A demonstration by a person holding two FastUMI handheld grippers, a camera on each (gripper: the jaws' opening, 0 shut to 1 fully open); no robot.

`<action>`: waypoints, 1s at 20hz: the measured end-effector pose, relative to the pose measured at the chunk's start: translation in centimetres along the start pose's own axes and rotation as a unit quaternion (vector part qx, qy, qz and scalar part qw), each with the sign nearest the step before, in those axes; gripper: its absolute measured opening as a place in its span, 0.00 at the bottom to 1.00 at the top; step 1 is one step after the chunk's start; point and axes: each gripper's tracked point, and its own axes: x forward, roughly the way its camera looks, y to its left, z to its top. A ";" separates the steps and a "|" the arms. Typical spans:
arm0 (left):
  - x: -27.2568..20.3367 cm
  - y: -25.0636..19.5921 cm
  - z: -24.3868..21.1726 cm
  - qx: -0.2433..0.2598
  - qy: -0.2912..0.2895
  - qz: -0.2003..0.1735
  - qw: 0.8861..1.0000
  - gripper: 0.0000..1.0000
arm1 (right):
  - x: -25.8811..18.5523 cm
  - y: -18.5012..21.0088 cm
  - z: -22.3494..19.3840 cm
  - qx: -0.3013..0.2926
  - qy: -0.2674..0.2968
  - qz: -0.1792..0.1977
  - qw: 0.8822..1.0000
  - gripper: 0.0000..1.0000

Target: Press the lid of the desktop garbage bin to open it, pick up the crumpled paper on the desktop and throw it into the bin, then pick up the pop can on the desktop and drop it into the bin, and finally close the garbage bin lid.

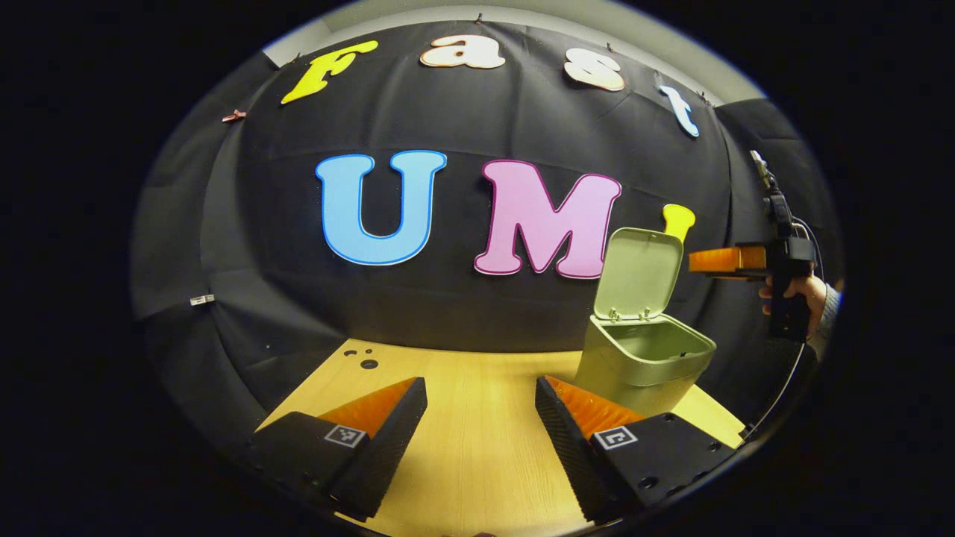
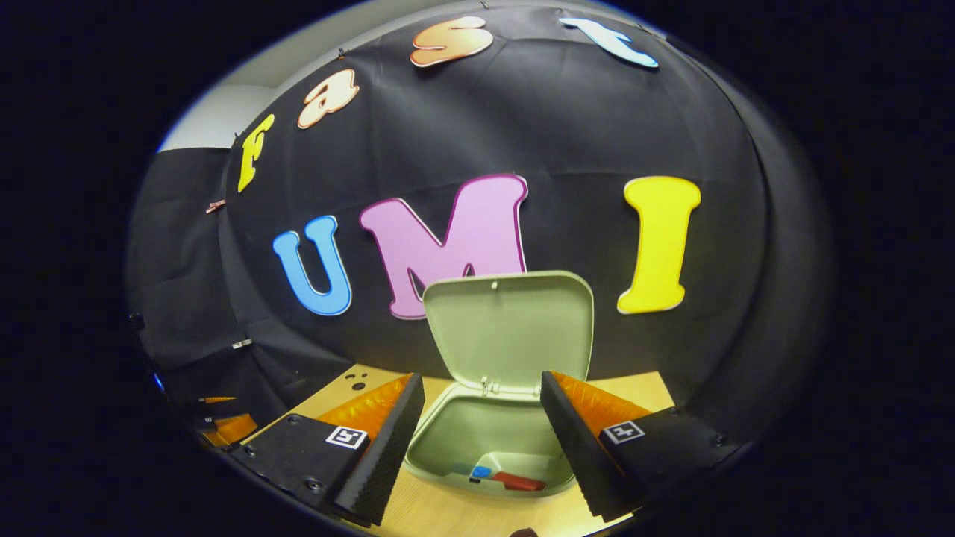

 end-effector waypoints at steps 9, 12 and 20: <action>-1.0 -0.6 0.9 -0.001 -0.012 0.000 1.000 0.95 | 2.4 1.3 8.1 -0.037 -0.076 -0.001 0.996 0.98; -1.4 -0.3 0.9 -0.001 -0.012 0.008 1.000 0.95 | 4.0 1.3 9.4 -0.056 -0.088 -0.004 0.995 0.98; -4.1 0.9 0.8 0.000 -0.016 0.044 0.999 0.95 | 9.4 -0.3 8.4 -0.062 -0.075 -0.018 0.995 0.98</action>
